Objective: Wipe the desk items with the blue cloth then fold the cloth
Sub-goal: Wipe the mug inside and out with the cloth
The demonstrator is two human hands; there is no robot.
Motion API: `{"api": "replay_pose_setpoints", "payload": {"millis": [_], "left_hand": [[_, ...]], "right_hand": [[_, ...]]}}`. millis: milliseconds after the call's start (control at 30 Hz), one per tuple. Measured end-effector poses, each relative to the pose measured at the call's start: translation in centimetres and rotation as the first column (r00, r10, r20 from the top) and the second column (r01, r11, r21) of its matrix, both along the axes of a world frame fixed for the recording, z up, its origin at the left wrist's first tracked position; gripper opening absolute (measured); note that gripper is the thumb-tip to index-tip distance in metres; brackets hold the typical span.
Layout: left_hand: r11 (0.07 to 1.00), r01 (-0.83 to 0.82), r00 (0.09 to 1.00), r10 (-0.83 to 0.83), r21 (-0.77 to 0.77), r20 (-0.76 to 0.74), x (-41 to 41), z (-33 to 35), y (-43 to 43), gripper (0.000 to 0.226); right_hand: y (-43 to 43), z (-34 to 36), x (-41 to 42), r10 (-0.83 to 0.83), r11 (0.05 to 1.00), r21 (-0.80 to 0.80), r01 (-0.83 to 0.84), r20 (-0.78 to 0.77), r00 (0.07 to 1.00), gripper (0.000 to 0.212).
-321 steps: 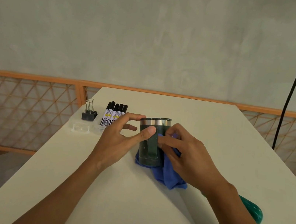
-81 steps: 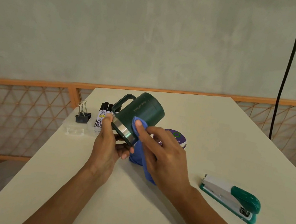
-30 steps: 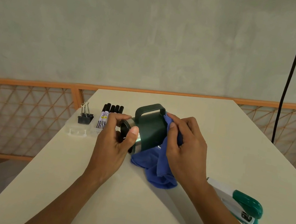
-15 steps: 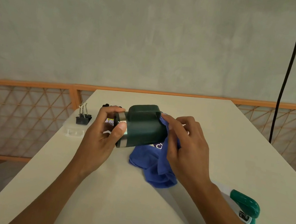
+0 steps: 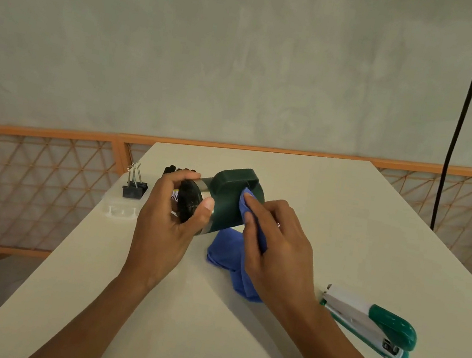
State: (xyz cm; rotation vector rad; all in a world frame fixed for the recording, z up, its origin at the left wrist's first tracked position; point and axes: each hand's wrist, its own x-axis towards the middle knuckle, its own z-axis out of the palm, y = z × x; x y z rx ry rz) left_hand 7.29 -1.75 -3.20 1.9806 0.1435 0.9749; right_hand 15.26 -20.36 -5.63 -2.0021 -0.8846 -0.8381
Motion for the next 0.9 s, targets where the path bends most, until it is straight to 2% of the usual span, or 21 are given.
{"api": "replay_pose_setpoints", "payload": {"millis": [200, 333, 500, 700, 800, 900], "left_hand": [[0.993, -0.003, 0.999, -0.001, 0.12, 0.033, -0.3, -0.1, -1.4, 0.052], [0.988, -0.016, 0.998, 0.007, 0.153, 0.058, -0.2, -0.3, -1.8, 0.053], [0.996, -0.047, 0.997, 0.042, 0.077, 0.065, 0.0, -0.7, -1.6, 0.054], [0.998, -0.041, 0.997, 0.044, -0.049, 0.064, 0.2, -0.7, -1.6, 0.048], [0.994, -0.04, 0.997, 0.047, -0.1, 0.069, 0.2, -0.6, -1.5, 0.036], [0.994, -0.038, 0.997, 0.044, -0.1, 0.058, 0.3, -0.6, -1.2, 0.034]], "right_hand": [[0.5, 0.7, -0.4, -0.043, 0.993, 0.102, 0.056, -0.123, 0.991, 0.027], [0.7, 1.1, -0.4, -0.002, 0.988, 0.151, 0.032, -0.196, 0.981, 0.023], [1.1, 1.2, -0.4, -0.012, 0.993, 0.115, 0.037, -0.214, 0.977, 0.025], [1.0, 0.4, -0.7, -0.012, 0.994, 0.102, 0.039, -0.248, 0.969, 0.039], [1.0, 0.2, -0.8, -0.006, 0.994, 0.102, 0.031, -0.234, 0.972, 0.04], [0.8, 0.2, -0.8, -0.016, 0.996, 0.078, 0.032, -0.189, 0.982, 0.037]]}}
